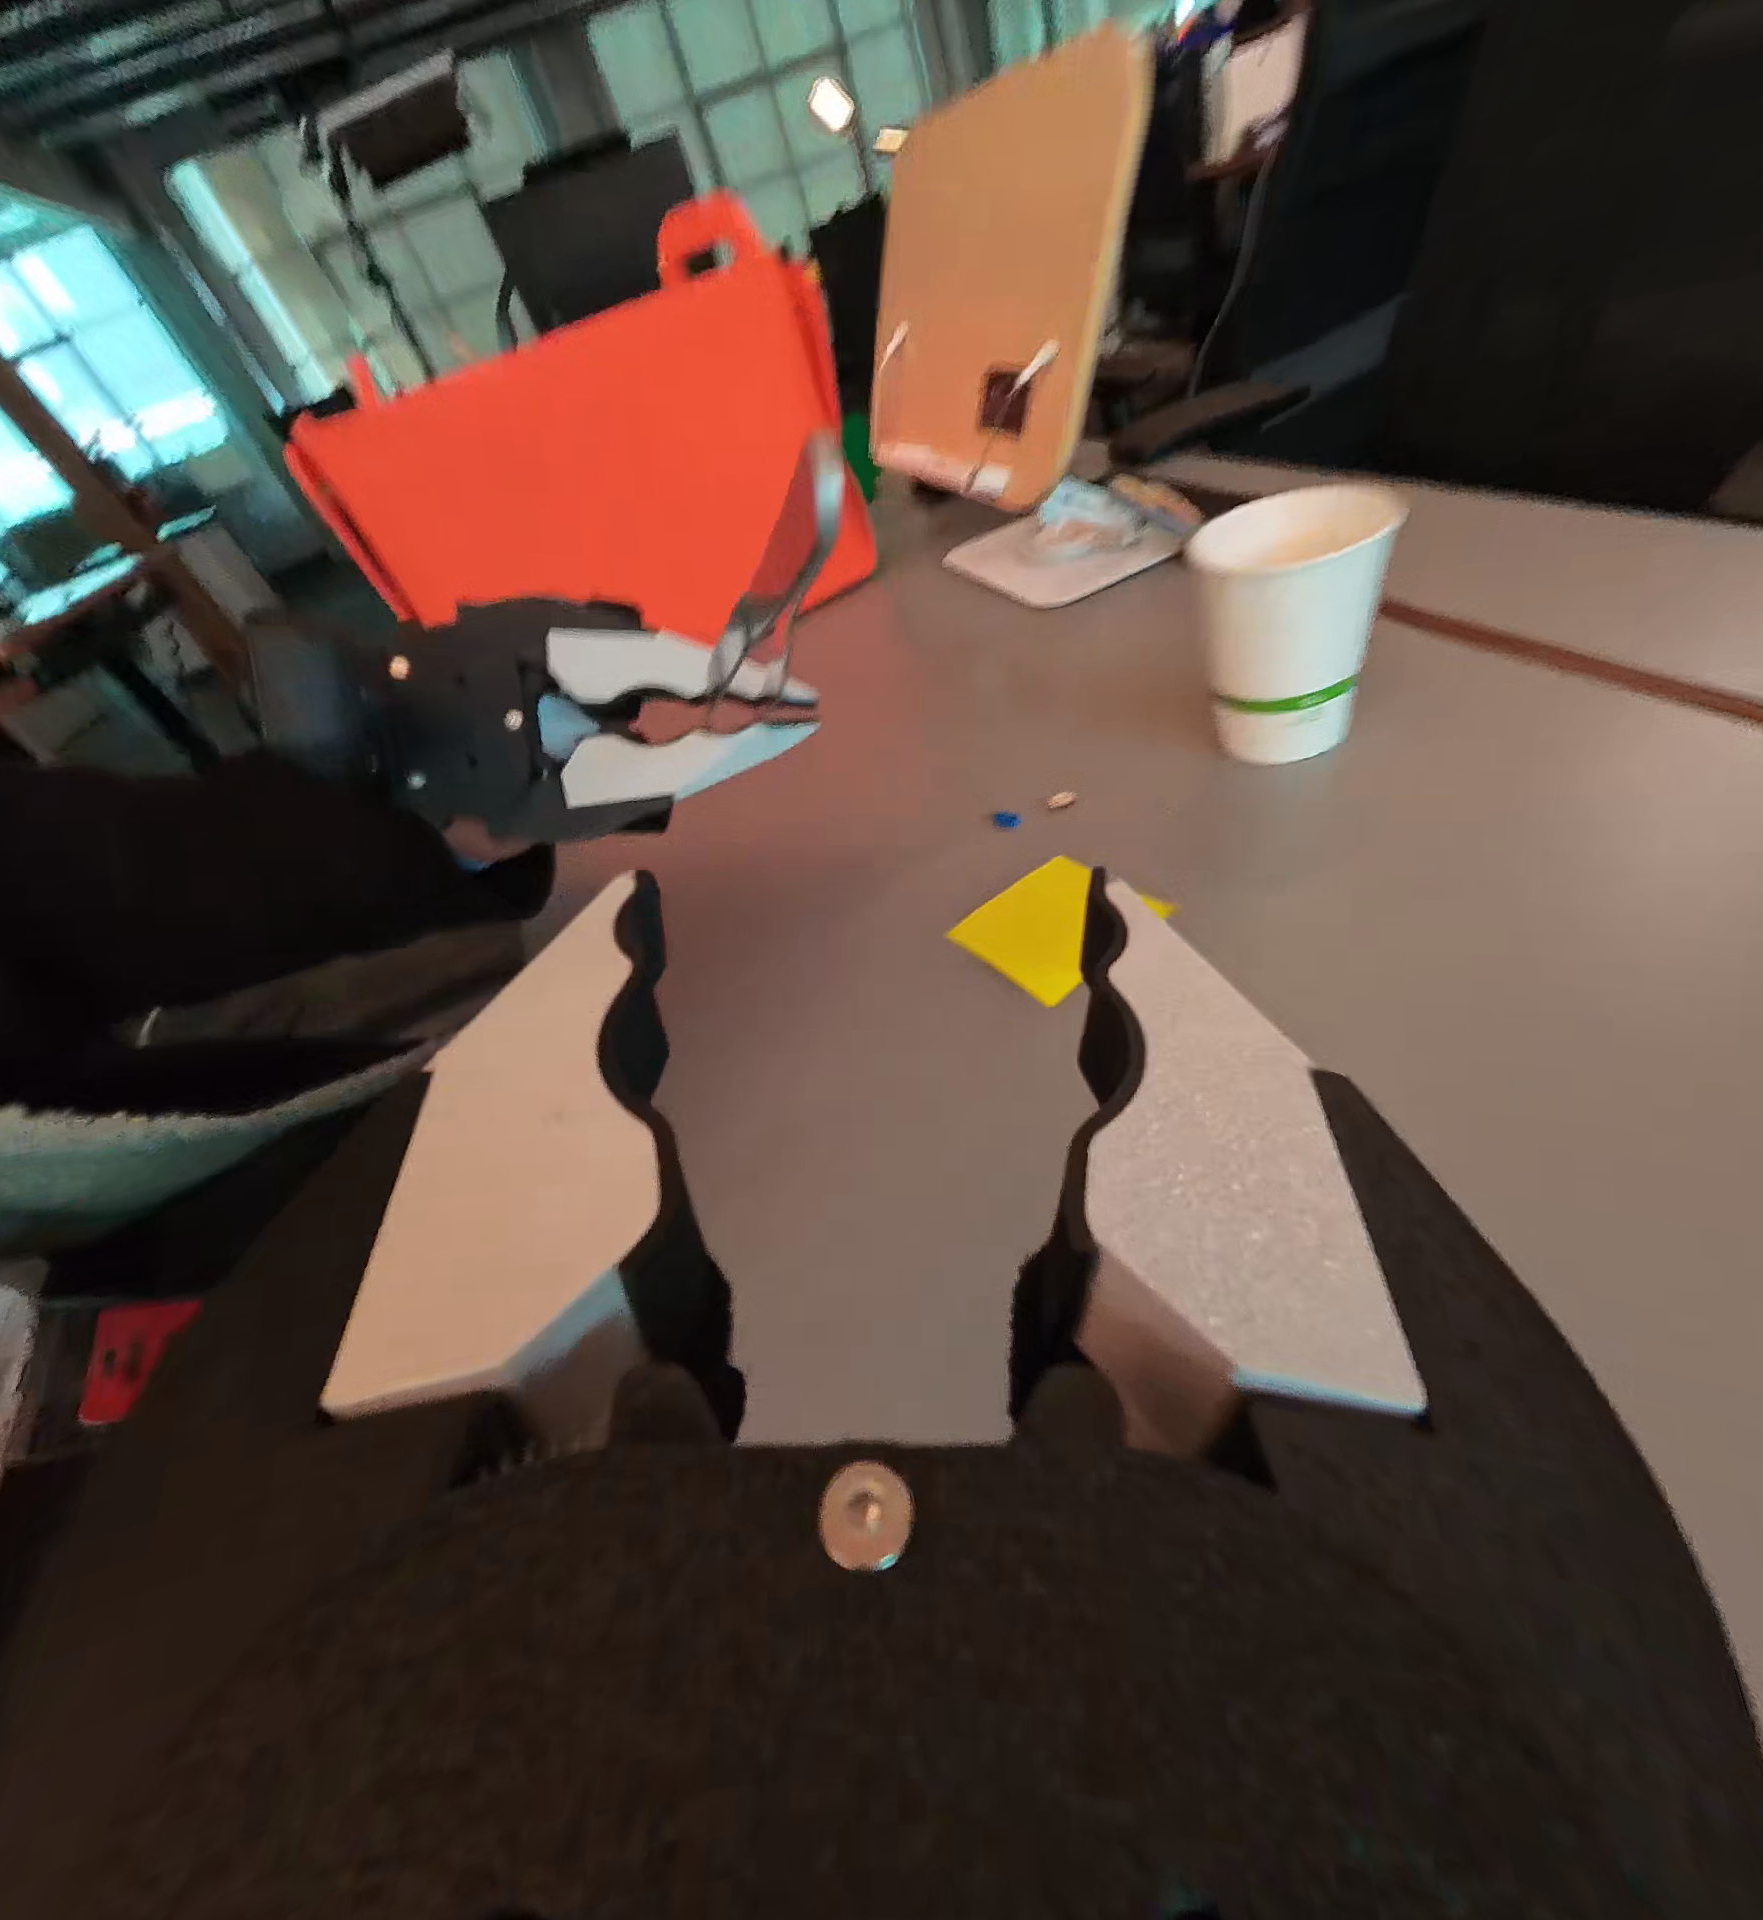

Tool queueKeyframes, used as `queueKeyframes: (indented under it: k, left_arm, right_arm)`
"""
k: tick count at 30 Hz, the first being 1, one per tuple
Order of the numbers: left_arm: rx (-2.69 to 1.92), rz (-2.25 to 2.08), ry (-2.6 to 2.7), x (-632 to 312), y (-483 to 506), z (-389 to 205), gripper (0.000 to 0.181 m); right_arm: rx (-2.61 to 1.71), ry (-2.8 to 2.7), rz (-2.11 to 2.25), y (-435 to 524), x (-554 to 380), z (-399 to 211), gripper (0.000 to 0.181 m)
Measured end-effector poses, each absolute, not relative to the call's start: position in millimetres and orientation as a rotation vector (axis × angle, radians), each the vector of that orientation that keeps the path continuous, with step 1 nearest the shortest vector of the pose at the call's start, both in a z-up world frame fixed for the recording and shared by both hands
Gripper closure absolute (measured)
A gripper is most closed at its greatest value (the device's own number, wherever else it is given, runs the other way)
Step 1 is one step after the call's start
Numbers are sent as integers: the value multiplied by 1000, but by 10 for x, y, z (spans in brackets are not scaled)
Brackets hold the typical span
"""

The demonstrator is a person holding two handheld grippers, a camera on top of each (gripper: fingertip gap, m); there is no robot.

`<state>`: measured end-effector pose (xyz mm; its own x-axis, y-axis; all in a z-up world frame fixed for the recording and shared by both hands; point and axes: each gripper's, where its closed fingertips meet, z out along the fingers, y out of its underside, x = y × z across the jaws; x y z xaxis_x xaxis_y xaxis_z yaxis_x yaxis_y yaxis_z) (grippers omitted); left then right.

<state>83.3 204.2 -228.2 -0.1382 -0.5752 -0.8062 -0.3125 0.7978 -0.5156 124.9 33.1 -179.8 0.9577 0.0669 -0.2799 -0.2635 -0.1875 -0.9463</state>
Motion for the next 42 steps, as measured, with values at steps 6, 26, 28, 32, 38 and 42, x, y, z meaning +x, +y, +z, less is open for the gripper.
queueKeyframes:
  k: [6, 26, 28, 32, 38, 42]
  left_arm:
    - [-659, -318, 1714, 820, 1894, -2205, 175]
    - [-549, -350, 1780, 807, 1626, -2309, 175]
    - [-548, -352, 1785, 805, 1622, -2320, 175]
    - [-592, -399, 1819, 798, 1604, -2359, 174]
    - [-524, -352, 1866, 770, 1559, -2417, 175]
    - [-495, -344, 1872, 778, 1535, -2411, 175]
  right_arm:
    - [-1695, 50, 341, 1011, 719, -1694, 119]
    - [-1730, -69, 241, 1053, 572, -1749, 162]
    - [-1743, -71, 215, 1048, 585, -1773, 165]
    - [-1748, -54, 204, 1042, 613, -1808, 168]
    - [-1763, -68, 193, 1001, 575, -1850, 167]
    - [-1761, -70, 148, 972, 563, -1848, 167]
